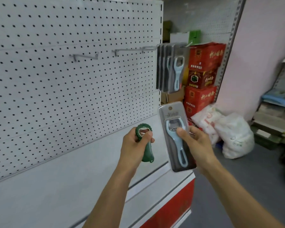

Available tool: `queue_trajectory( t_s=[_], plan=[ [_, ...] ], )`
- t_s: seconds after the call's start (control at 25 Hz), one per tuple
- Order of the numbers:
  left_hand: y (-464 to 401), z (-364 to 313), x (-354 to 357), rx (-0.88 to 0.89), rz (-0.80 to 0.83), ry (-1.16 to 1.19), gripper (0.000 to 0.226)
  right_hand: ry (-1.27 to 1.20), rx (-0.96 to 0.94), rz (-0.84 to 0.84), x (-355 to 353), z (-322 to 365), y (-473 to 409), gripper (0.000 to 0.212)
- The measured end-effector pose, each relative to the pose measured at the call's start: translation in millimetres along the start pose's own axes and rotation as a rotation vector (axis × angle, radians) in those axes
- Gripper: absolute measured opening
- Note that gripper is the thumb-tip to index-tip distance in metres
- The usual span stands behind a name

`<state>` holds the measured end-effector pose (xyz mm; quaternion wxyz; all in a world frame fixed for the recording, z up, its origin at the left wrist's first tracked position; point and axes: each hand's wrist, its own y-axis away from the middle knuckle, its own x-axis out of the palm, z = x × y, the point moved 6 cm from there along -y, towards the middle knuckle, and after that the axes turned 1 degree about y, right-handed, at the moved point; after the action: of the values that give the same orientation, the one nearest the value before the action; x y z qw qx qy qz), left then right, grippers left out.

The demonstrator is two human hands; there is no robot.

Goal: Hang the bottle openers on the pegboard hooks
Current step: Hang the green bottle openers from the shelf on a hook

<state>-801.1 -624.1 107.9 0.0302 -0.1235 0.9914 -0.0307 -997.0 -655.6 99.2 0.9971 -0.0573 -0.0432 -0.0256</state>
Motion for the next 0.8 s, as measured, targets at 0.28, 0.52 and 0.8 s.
queue_trajectory(
  t_s=[0.28,0.52,0.8],
  plan=[
    [-38,-32,46,0.074,-0.094,0.031,0.008,-0.104,-0.103,0.004,-38,48,-87,0.008],
    [-58,-62,92,0.142,-0.196,0.087,0.014,-0.128,-0.206,0.080,-61,101,-161,0.010],
    [-68,-79,120,0.185,-0.309,0.072,0.028,-0.123,-0.204,0.230,-58,127,-217,0.010]
  ],
)
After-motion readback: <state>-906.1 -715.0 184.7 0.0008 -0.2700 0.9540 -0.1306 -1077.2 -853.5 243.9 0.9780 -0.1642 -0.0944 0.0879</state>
